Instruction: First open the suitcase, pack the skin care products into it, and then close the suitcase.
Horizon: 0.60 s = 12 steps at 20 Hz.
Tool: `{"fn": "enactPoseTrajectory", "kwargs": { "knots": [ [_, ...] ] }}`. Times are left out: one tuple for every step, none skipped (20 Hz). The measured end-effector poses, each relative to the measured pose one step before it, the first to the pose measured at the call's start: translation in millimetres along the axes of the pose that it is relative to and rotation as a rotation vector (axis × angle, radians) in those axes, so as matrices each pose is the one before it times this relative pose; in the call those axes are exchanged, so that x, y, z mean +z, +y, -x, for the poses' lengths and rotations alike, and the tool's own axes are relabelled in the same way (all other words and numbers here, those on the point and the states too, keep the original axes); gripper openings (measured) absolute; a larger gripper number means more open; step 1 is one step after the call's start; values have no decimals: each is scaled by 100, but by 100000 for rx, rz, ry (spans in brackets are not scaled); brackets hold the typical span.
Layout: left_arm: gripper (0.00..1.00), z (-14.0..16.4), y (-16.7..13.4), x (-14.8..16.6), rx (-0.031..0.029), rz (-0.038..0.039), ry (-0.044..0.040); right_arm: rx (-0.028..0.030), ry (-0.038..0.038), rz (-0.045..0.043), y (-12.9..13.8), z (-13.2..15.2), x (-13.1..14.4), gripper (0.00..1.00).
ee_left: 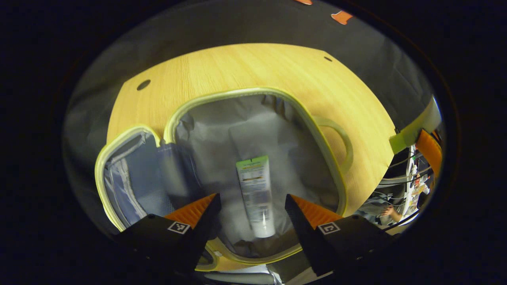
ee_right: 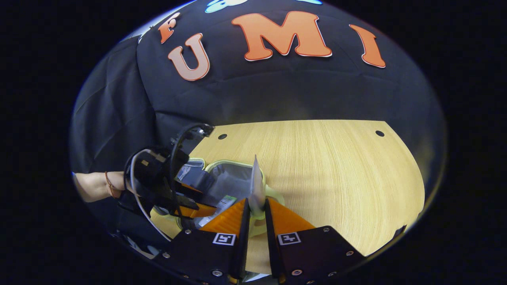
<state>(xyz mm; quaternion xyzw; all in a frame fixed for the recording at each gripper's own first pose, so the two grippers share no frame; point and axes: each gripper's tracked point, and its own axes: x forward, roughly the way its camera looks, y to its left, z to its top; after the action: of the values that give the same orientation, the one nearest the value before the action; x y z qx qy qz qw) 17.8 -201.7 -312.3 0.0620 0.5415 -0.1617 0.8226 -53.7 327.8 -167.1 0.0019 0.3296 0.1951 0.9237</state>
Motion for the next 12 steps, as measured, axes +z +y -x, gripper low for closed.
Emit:
{"fn": "enactPoseTrajectory", "kwargs": {
  "knots": [
    [98, 1271, 121, 564, 1487, 24, -5021, 402, -202, 153, 73, 142, 218, 25],
    [98, 1205, 95, 736, 1429, 894, -5190, 710, 30, 233, 181, 143, 375, 25],
    [98, 1343, 185, 721, 1727, 1389, -5092, 686, -111, 606, 251, 75, 440, 25],
    [98, 1251, 255, 752, 1356, 1237, -5111, 421, -11, 1201, 214, -10, 483, 25],
    [98, 1326, 365, 908, 1802, 1107, -5483, 428, 324, 1268, 229, -101, 398, 24],
    [98, 1475, 398, 934, 1601, 570, -5588, 1065, 902, 1320, 532, -139, 375, 25],
    [98, 1318, 484, 928, 2071, 317, -5396, -504, 1680, 861, 211, -296, 23, 25],
    [98, 1138, 798, 753, 2460, 311, -5290, 350, 2091, 2052, 439, -303, 105, 25],
    [98, 1473, 694, 879, 2452, 211, -4802, 649, 2532, 1569, 647, -475, 68, 25],
    [98, 1458, 800, 919, 2975, 536, -5198, 2251, 3789, 100, 939, -540, -233, 24],
    [98, 1098, 850, 1158, 2530, 700, -6671, 3158, 4250, -1312, 1216, -713, -394, 24],
    [98, 1096, 912, 1148, 2783, 861, -5233, 3748, 5198, -1093, 1367, -437, -529, 25]
  ]
}}
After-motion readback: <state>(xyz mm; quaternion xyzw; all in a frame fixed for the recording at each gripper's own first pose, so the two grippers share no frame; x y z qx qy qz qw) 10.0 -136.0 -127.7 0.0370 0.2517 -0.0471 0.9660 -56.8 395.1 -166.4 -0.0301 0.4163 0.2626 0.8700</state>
